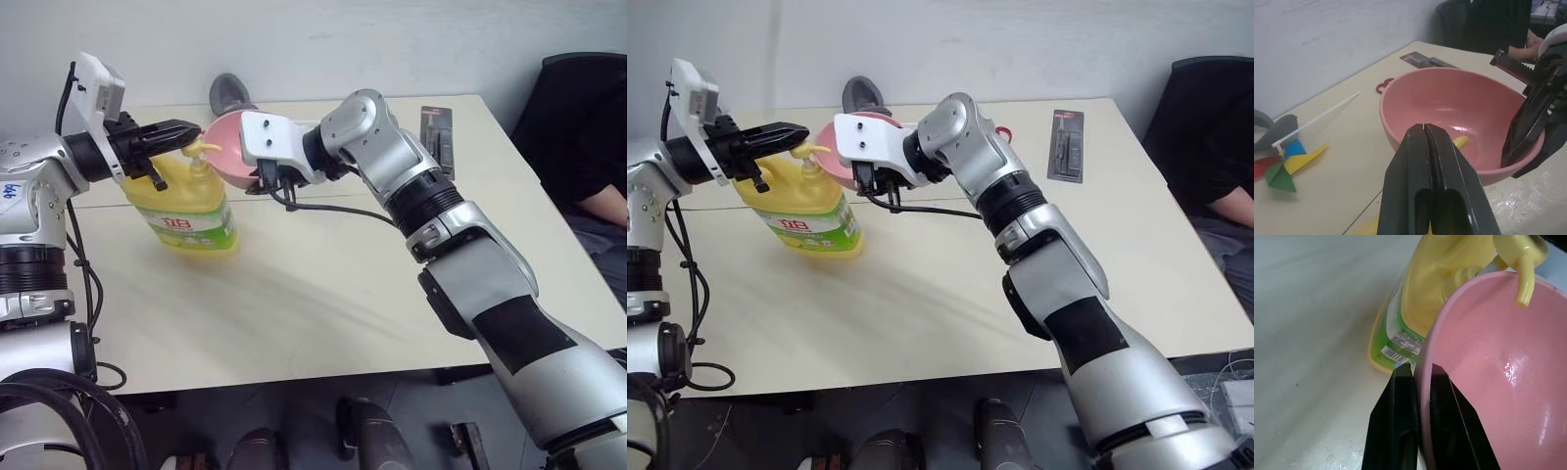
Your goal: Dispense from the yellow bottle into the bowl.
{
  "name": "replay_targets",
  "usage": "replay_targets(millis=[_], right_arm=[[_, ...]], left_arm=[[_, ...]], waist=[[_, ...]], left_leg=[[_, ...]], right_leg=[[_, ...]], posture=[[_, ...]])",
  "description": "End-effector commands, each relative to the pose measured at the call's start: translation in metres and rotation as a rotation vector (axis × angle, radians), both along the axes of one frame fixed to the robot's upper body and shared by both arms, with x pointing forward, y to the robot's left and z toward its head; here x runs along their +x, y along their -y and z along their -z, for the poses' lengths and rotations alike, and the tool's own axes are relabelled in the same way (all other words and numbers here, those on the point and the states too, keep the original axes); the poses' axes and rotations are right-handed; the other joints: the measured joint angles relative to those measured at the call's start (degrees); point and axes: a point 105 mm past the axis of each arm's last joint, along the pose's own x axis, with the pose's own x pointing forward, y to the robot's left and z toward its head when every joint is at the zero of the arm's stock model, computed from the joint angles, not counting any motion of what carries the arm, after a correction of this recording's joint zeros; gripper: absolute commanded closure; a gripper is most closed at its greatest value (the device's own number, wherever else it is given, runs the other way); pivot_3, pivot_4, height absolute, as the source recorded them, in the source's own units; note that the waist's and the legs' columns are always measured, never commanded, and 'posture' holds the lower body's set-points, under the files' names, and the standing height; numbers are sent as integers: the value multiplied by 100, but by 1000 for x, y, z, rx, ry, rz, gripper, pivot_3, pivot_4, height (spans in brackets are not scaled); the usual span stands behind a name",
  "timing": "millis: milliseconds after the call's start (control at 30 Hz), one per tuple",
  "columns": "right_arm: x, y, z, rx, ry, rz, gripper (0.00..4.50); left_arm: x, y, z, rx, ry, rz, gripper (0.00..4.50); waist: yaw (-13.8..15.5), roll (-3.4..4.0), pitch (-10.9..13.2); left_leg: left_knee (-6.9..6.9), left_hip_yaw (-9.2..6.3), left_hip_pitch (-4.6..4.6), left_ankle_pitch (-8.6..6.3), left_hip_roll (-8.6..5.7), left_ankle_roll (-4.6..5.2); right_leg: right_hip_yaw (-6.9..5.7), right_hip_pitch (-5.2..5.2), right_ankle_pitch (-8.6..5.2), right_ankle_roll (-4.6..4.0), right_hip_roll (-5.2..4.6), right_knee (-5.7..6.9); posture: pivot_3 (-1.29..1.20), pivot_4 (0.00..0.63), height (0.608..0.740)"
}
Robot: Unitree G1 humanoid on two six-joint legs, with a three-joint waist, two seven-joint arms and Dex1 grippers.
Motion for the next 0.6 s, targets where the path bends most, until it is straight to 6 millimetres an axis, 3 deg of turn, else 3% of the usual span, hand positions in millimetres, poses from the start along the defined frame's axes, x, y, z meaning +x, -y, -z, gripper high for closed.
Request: replay_targets(millis=[33, 600], right_arm=[[-6, -5, -18, 31, 47, -37, 4500], [-2, -1, -9, -1, 60, -26, 4500]], left_arm=[[-2, 3, 8, 49, -13, 10, 4468], [0, 2, 31, 75, -115, 3, 4468]], waist=[[1, 0, 0], [8, -1, -1]], left_leg=[[0, 0, 0, 0, 0, 0], [4, 1, 11, 9, -11, 5]], right_leg=[[0, 0, 0, 0, -1, 1], [2, 7, 1, -1, -43, 21]], posture=[[0, 150, 740], [0, 150, 740]])
